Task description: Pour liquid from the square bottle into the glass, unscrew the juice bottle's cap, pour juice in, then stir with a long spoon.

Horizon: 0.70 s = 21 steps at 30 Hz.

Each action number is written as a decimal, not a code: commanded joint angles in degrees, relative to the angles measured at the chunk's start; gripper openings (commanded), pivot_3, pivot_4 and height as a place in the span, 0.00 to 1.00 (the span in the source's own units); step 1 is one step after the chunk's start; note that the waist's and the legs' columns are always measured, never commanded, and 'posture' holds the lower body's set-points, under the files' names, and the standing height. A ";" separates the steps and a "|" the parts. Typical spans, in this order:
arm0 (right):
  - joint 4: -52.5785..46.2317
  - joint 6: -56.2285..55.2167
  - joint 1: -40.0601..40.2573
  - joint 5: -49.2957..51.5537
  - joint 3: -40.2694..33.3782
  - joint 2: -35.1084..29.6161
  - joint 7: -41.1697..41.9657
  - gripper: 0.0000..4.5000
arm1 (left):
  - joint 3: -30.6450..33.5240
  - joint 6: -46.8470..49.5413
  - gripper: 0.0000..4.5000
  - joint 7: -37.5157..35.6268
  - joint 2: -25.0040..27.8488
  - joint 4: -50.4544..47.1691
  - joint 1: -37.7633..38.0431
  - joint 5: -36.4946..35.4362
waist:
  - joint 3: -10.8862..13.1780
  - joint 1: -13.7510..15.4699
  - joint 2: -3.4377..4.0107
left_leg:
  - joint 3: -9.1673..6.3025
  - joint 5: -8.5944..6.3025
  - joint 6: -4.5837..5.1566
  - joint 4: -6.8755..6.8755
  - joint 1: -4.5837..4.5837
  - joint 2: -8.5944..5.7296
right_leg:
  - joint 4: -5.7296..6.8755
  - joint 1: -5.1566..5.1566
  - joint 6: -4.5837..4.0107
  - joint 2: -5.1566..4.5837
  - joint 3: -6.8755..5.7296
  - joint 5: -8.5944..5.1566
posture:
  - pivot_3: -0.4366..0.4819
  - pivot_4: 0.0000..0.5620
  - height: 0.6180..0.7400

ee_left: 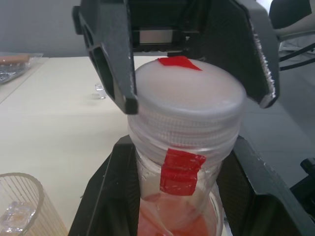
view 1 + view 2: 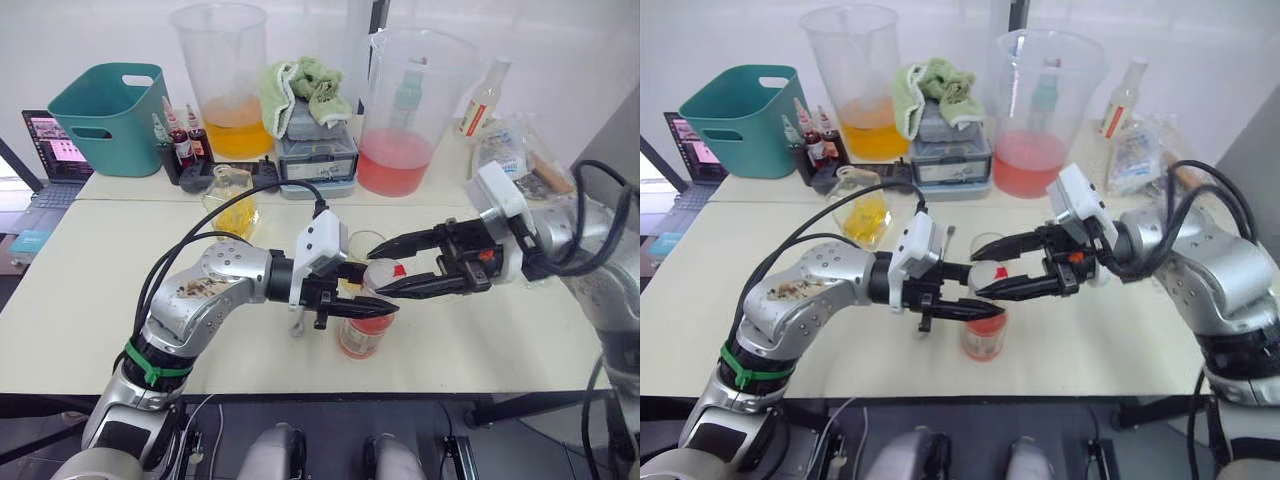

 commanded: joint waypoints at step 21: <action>-22.51 13.85 14.29 11.10 -22.69 -1.13 -25.40 0.99 | -1.02 3.24 0.36 -0.15 0.19 2.05 -0.64 -2.67 | 0.00 0.07 0.00 | 0.01 -0.16 -0.55 -0.15 -0.05 -0.01 | 0.04 -0.10 -0.01 -0.27 0.00 0.01 | 0.48 0.27 0.99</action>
